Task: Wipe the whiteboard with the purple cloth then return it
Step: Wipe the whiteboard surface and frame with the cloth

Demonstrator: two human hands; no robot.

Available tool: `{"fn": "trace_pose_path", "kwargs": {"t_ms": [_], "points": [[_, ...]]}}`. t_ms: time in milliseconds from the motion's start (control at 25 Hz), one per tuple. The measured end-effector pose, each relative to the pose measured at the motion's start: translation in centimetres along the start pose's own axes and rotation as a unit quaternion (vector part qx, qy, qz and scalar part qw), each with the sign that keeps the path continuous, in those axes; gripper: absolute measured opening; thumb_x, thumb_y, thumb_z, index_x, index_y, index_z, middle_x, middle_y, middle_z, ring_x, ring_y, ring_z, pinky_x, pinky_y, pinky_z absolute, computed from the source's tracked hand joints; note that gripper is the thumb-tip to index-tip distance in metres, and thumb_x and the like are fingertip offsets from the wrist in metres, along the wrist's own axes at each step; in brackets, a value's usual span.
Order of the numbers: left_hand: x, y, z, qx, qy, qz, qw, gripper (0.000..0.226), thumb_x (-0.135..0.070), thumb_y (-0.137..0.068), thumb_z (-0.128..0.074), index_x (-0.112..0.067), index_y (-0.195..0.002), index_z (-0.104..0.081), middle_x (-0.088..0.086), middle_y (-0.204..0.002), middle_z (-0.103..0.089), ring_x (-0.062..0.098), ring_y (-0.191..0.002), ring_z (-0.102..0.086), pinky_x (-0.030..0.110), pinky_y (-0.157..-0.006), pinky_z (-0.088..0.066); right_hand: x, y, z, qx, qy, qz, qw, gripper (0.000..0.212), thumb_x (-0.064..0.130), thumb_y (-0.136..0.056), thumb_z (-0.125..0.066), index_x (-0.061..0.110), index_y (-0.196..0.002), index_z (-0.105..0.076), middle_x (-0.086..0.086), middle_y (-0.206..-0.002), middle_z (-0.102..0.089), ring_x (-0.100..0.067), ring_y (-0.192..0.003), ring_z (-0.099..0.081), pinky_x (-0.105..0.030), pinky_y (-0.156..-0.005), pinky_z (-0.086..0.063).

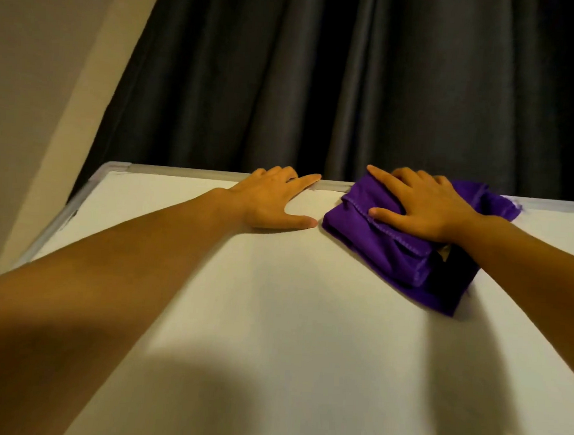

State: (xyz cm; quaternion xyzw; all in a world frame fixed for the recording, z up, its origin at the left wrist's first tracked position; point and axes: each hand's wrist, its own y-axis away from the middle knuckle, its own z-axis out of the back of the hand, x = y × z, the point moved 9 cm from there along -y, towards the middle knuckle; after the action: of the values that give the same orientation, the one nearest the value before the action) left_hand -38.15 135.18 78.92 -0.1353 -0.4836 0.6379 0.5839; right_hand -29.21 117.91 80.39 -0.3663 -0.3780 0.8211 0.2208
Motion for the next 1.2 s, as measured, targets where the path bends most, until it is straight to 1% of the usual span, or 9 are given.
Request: {"fn": "trace_pose_path", "kwargs": {"t_ms": [160, 240, 320, 560, 720, 880, 960, 1120, 1200], "points": [[1.2, 0.6, 0.2, 0.006, 0.02, -0.009, 1.0, 0.085, -0.075, -0.075, -0.038, -0.038, -0.144, -0.008, 0.005, -0.138, -0.04, 0.024, -0.119, -0.043, 0.039, -0.096, -0.039, 0.4, 0.2, 0.3, 0.013, 0.0, -0.004, 1.0, 0.085, 0.075, -0.07, -0.016, 0.039, -0.145, 0.002, -0.009, -0.146, -0.033, -0.03, -0.127, -0.038, -0.05, -0.105, -0.029], [2.1, 1.1, 0.0, -0.003, 0.035, -0.02, 0.999, 0.084, -0.075, -0.074, -0.04, -0.038, -0.144, -0.01, 0.002, -0.132, -0.043, 0.02, -0.113, -0.044, 0.032, -0.09, -0.038, 0.9, 0.0, -0.1, 0.02, 0.008, -0.012, 1.0, 0.084, 0.074, -0.071, -0.016, 0.039, -0.144, 0.004, -0.008, -0.146, -0.033, -0.029, -0.128, -0.037, -0.048, -0.106, -0.027], [3.4, 1.7, -0.5, -0.018, 0.04, -0.022, 0.999, 0.082, -0.076, -0.074, -0.038, -0.04, -0.143, -0.011, 0.0, -0.132, -0.043, 0.018, -0.112, -0.044, 0.032, -0.09, -0.037, 1.5, -0.5, -0.7, 0.021, 0.014, -0.019, 1.0, 0.084, 0.074, -0.07, -0.014, 0.039, -0.144, 0.005, -0.007, -0.147, -0.032, -0.028, -0.128, -0.036, -0.047, -0.107, -0.026], [12.0, 4.7, -2.8, -0.034, 0.048, 0.055, 0.997, 0.089, -0.081, -0.065, -0.022, -0.038, -0.143, -0.017, 0.002, -0.133, -0.045, 0.021, -0.119, -0.042, 0.044, -0.105, -0.027, 5.3, -3.4, -2.3, 0.018, 0.026, -0.03, 0.999, 0.089, 0.077, -0.065, -0.005, 0.038, -0.144, 0.007, -0.005, -0.145, -0.032, -0.026, -0.127, -0.036, -0.047, -0.105, -0.027], [15.3, 5.5, -4.0, -0.029, 0.049, 0.062, 0.996, 0.091, -0.083, -0.063, -0.018, -0.039, -0.143, -0.015, 0.003, -0.133, -0.042, 0.023, -0.122, -0.038, 0.05, -0.109, -0.019, 12.9, -8.5, -3.7, 0.008, 0.025, 0.003, 1.0, 0.087, 0.077, -0.069, -0.008, 0.037, -0.145, 0.006, -0.006, -0.145, -0.032, -0.028, -0.126, -0.037, -0.048, -0.103, -0.029], [19.7, 7.3, -5.1, -0.029, 0.041, 0.063, 0.997, 0.08, -0.078, -0.073, -0.028, -0.04, -0.142, -0.014, 0.004, -0.134, -0.042, 0.025, -0.127, -0.034, 0.055, -0.112, -0.008, 20.0, -13.3, -5.0, -0.006, 0.032, 0.043, 0.999, 0.081, 0.074, -0.078, -0.019, 0.035, -0.145, 0.006, -0.008, -0.147, -0.029, -0.029, -0.128, -0.036, -0.049, -0.103, -0.03], [22.0, 8.3, -5.4, -0.03, 0.042, 0.069, 0.996, 0.082, -0.08, -0.071, -0.023, -0.04, -0.142, -0.015, 0.004, -0.136, -0.042, 0.025, -0.128, -0.034, 0.058, -0.112, -0.006, 22.1, -14.4, -5.2, 0.001, 0.024, 0.066, 0.998, 0.083, 0.076, -0.076, -0.017, 0.036, -0.145, 0.007, -0.007, -0.148, -0.029, -0.028, -0.128, -0.036, -0.049, -0.103, -0.03], [24.9, 10.1, -5.5, -0.041, 0.017, 0.081, 0.996, 0.085, -0.082, -0.067, -0.014, -0.04, -0.141, -0.015, 0.001, -0.136, -0.041, 0.025, -0.128, -0.035, 0.062, -0.11, -0.006, 20.1, -12.9, -4.3, -0.001, 0.025, 0.091, 0.996, 0.084, 0.078, -0.072, -0.013, 0.04, -0.142, 0.013, -0.005, -0.146, -0.032, -0.025, -0.125, -0.041, -0.043, -0.101, -0.034], [26.0, 10.9, -5.5, -0.037, 0.032, 0.086, 0.995, 0.086, -0.082, -0.067, -0.015, -0.039, -0.141, -0.016, 0.0, -0.136, -0.039, 0.023, -0.126, -0.034, 0.06, -0.11, -0.014, 17.5, -11.5, -3.9, 0.002, 0.021, 0.061, 0.998, 0.081, 0.081, -0.071, -0.011, 0.044, -0.137, 0.017, -0.005, -0.142, -0.038, -0.024, -0.123, -0.044, -0.042, -0.099, -0.037]]}}
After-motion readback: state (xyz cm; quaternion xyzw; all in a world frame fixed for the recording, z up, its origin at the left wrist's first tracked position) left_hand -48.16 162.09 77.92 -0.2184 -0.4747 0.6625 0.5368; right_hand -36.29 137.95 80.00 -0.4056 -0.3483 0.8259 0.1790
